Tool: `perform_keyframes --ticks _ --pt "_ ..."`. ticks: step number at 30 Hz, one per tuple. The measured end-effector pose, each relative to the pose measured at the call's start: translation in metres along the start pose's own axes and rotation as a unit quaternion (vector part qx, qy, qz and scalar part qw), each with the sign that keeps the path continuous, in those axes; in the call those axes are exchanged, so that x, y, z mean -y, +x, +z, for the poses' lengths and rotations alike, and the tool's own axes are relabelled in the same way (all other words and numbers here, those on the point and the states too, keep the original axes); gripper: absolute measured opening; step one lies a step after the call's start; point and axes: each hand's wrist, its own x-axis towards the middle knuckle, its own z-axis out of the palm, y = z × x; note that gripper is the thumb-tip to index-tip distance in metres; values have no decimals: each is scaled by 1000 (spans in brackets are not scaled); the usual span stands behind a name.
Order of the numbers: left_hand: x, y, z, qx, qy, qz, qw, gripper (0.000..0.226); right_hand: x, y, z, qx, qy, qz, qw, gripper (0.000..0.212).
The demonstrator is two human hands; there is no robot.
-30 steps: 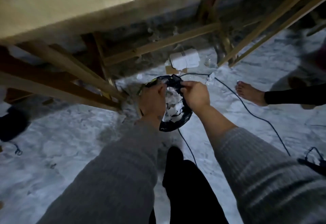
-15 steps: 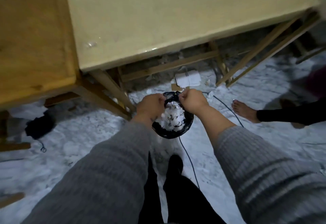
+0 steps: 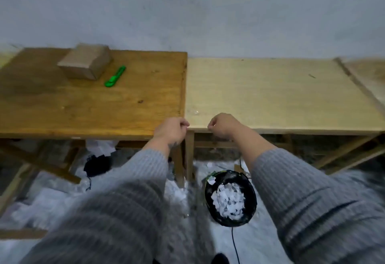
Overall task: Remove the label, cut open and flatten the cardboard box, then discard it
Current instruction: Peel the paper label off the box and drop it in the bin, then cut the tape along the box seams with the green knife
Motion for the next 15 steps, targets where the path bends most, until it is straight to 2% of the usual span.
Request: perform_keyframes --ticks 4,10,15 --pt "45 16 -61 -52 -25 -21 998 18 72 23 -8 -57 12 -25 998 30" --pt "123 46 -148 -94 18 -31 995 22 183 70 -1 -77 41 -32 996 26" --pt "176 64 -199 -120 4 -34 992 19 254 103 17 -94 70 -24 993 22"
